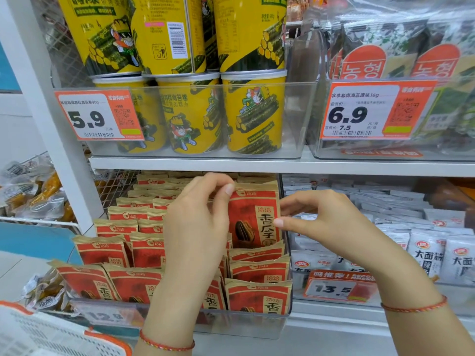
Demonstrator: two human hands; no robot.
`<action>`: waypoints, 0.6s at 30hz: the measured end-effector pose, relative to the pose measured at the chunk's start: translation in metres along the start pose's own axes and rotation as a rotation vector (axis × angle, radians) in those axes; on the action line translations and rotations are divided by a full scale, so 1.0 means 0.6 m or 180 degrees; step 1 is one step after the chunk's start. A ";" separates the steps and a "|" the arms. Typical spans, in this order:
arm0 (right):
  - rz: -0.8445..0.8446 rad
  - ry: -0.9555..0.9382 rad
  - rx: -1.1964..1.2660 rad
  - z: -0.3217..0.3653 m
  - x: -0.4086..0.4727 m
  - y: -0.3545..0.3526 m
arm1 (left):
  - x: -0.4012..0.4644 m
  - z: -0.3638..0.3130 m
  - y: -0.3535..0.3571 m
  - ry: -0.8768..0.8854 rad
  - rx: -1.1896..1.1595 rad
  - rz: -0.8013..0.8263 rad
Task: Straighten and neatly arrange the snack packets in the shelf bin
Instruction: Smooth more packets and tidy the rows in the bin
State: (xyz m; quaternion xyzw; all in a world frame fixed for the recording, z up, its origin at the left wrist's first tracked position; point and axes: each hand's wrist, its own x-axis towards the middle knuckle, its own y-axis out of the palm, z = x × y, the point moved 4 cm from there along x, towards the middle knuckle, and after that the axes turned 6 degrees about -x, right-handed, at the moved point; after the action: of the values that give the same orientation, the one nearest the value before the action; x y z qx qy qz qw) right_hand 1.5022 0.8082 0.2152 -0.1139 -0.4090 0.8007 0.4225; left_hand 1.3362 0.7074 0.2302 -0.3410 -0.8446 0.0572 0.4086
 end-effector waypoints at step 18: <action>0.0050 -0.0402 0.0823 0.021 -0.008 0.005 | 0.003 -0.039 -0.035 -0.0208 -0.1835 -0.0290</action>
State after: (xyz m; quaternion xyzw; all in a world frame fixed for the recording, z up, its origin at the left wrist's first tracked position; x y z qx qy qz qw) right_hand 1.4967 0.7963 0.2202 -0.0112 -0.3273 0.8556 0.4008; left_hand 1.3412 0.6887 0.2546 -0.4028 -0.8532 -0.1925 0.2696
